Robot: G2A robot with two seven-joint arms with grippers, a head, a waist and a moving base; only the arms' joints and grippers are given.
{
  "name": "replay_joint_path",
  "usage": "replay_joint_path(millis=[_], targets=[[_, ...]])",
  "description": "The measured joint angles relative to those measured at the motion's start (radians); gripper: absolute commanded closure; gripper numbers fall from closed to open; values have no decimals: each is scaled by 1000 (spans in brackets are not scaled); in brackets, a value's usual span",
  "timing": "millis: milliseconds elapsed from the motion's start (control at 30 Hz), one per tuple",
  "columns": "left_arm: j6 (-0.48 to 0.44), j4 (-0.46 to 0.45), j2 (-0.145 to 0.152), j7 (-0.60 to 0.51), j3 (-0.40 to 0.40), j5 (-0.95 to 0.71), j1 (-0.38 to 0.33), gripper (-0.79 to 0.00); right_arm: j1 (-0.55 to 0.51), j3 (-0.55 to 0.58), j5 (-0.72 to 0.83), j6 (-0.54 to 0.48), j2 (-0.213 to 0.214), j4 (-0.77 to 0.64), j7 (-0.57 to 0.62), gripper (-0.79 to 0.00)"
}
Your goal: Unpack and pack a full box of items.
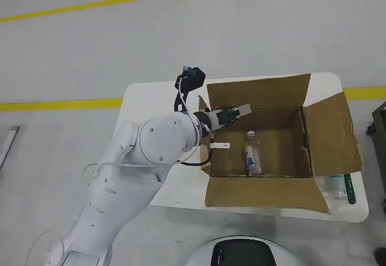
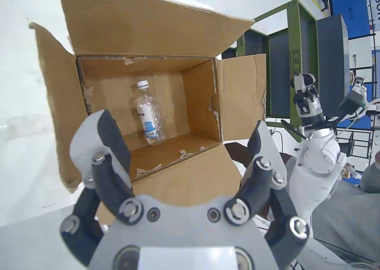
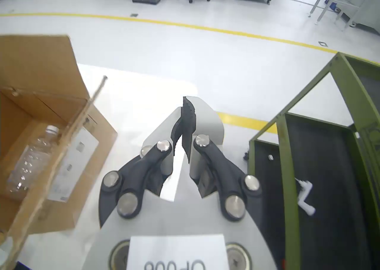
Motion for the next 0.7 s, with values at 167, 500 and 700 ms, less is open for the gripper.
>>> replay_joint_path(millis=[167, 500, 700], targets=[[-1, 0, 0, 0, 0, 0, 1, -785, -1, 1, -7, 4, 0, 1, 1, 0], [-1, 0, 0, 0, 0, 0, 1, -785, -61, -36, -66, 5, 4, -38, 170, 0], [-1, 0, 0, 0, 0, 0, 1, -785, -107, -57, -82, -5, 12, -125, 442, 0]])
